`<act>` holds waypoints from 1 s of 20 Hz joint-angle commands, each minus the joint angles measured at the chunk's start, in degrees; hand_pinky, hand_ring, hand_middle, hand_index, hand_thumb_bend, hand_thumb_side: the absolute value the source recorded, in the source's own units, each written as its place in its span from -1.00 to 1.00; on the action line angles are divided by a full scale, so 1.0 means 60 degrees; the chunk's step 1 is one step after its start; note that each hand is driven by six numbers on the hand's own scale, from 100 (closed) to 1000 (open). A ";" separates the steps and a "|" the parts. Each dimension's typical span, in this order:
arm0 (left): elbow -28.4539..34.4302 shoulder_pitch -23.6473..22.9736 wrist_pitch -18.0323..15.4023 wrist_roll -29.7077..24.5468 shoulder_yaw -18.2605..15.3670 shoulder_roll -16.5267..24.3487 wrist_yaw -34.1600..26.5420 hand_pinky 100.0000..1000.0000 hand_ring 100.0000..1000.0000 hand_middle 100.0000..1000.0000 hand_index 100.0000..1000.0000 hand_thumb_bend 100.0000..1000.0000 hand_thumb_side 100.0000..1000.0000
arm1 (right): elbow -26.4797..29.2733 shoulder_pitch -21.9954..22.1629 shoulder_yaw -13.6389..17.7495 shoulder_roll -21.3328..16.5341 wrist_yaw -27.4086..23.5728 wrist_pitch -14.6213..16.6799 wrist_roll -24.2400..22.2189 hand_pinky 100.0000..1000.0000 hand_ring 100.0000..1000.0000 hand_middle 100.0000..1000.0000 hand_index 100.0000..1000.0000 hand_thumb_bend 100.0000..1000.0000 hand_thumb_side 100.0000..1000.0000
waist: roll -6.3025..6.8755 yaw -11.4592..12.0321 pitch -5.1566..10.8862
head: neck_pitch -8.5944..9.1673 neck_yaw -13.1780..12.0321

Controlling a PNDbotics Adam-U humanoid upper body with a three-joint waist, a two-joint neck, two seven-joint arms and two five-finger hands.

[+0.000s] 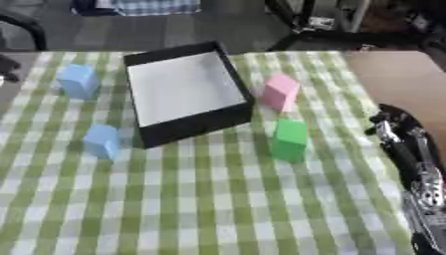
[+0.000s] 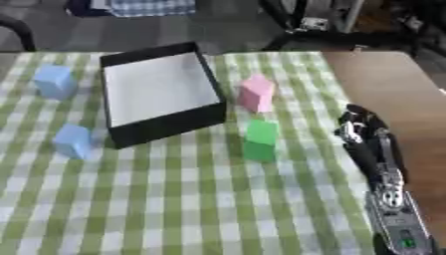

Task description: Pick up objects on the table and place them in the box.

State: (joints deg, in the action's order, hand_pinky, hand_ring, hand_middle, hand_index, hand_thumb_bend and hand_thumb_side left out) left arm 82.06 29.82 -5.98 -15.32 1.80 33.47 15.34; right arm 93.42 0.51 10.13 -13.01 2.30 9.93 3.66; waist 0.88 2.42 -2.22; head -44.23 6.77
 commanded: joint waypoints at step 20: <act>-0.5731 0.5100 0.0075 -0.3067 0.2490 0.0580 0.3613 0.64 0.63 0.65 0.89 0.10 -0.01 | 0.0055 -0.0140 0.0028 -0.0190 0.0014 0.0038 -0.0013 0.62 0.01 0.12 0.56 -1.00 -0.02 | -0.0173 -0.0005 -0.0010 | 0.0019 0.0033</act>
State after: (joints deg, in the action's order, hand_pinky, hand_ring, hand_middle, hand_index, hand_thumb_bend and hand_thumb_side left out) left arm 48.88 58.80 -4.93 -33.51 17.67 36.30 35.81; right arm 93.05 0.05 9.88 -13.35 2.30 10.10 3.36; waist 0.58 2.38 -2.29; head -44.23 6.85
